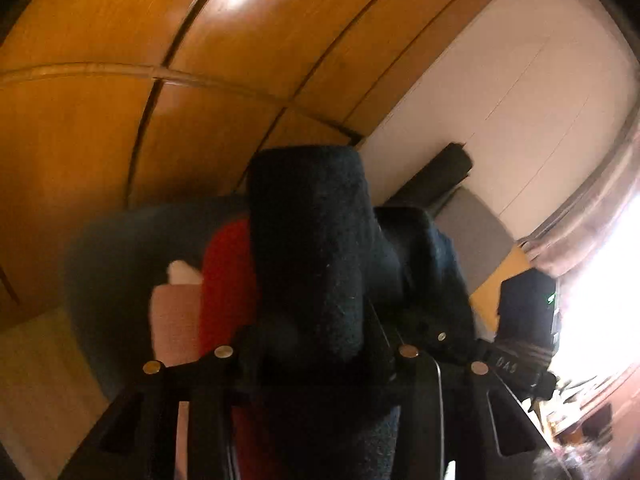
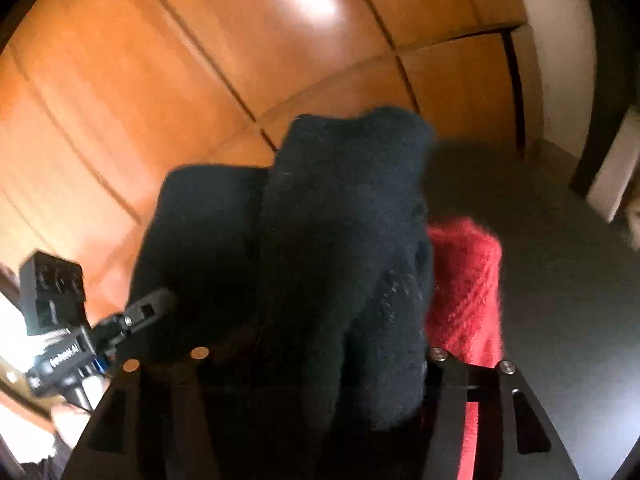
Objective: Fold clothes
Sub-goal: 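Lift the folded sweater with both grippers and carry it to the clothes stack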
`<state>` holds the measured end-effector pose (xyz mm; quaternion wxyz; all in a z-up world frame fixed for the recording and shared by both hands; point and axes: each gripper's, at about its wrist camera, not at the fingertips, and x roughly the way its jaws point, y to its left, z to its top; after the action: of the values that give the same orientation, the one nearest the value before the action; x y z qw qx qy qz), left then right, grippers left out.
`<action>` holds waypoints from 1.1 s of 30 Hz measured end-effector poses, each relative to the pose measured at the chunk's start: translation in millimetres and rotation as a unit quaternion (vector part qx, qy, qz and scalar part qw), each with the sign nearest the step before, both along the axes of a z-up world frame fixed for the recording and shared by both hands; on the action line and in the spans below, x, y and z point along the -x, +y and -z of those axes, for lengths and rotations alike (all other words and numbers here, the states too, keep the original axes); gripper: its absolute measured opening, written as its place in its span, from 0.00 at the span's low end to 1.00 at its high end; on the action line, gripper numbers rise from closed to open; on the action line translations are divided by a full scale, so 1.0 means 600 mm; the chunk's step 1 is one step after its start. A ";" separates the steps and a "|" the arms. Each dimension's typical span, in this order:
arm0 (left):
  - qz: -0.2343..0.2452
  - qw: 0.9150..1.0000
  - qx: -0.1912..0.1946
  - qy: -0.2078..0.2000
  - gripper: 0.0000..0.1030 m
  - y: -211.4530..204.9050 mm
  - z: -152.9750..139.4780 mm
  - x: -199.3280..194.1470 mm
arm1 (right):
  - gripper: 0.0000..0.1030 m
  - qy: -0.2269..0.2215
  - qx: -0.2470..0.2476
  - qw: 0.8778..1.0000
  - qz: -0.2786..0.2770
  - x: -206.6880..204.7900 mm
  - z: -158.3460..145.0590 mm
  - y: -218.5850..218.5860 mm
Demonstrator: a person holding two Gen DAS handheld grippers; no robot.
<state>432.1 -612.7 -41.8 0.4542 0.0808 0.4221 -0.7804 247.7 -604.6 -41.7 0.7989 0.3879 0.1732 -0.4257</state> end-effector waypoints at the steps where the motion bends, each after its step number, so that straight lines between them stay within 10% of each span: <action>1: 0.003 1.000 0.000 0.001 0.44 0.002 -0.003 0.004 | 0.61 -0.012 0.005 1.000 0.003 0.005 0.002 0.001; 11: -0.027 0.991 0.080 -0.103 0.64 0.043 -0.078 -0.033 | 0.72 0.147 0.213 0.964 -0.056 -0.024 -0.153 0.173; 17: 0.045 0.987 0.101 -0.117 0.64 0.015 -0.098 0.028 | 0.72 0.212 0.169 0.953 -0.137 -0.111 -0.070 0.174; 21: 0.039 0.989 0.037 -0.136 0.48 -0.035 -0.037 0.040 | 0.72 0.147 0.102 0.980 -0.088 -0.077 0.000 0.128; 30: -0.034 0.983 0.096 -0.152 0.58 0.060 -0.082 -0.001 | 0.74 0.132 0.109 0.984 -0.047 -0.099 -0.027 0.167; 33: -0.088 0.978 0.101 -0.159 0.67 0.120 -0.102 -0.026 | 1.00 0.168 0.137 0.976 0.022 -0.106 -0.067 0.216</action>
<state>447.9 -540.8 19.2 0.5881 0.1202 0.2686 -0.7533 311.6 -475.2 -1.3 0.7943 0.2015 0.2363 -0.5222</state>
